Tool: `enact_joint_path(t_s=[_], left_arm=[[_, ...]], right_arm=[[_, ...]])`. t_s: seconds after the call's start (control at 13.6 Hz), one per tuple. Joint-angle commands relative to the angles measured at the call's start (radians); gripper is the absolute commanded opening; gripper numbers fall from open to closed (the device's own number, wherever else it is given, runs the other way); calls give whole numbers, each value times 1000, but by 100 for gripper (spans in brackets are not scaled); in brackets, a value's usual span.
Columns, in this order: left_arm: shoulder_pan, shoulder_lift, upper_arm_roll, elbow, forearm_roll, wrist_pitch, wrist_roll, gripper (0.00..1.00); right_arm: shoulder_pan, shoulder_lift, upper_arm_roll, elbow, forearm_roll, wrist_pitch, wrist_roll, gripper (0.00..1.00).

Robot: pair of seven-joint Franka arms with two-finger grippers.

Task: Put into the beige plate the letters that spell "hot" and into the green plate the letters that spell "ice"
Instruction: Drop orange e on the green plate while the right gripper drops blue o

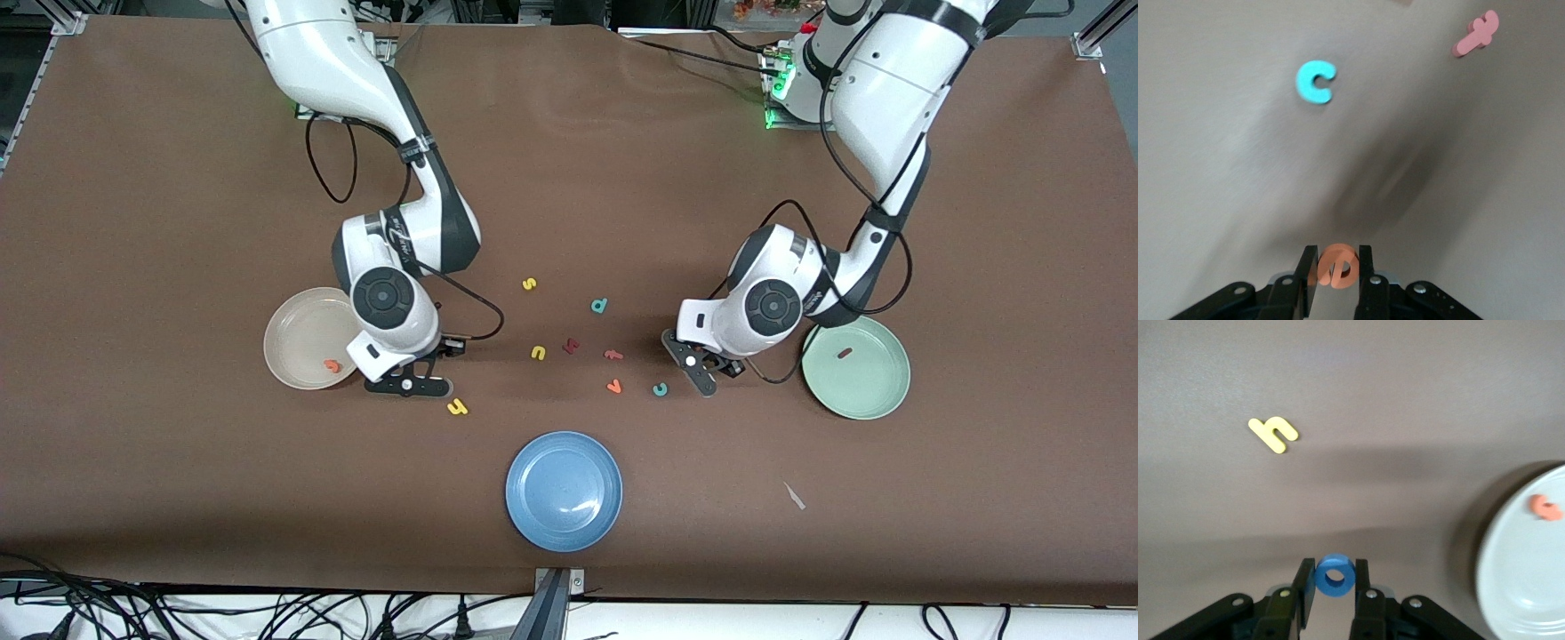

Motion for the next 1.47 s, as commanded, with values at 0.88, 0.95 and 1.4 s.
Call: enact_joint_path(t_s=[0.88, 0.95, 1.4], left_arm=[[186, -81, 134, -48, 21, -118, 453, 9], [186, -75, 134, -58, 21, -109, 446, 9], [186, -76, 134, -140, 21, 35, 446, 70]], right_arm=[[-58, -226, -152, -452, 80, 353, -839, 100], [-56, -231, -127, -447, 106, 353, -826, 100], [-48, -208, 12, -351, 118, 353, -479, 100]])
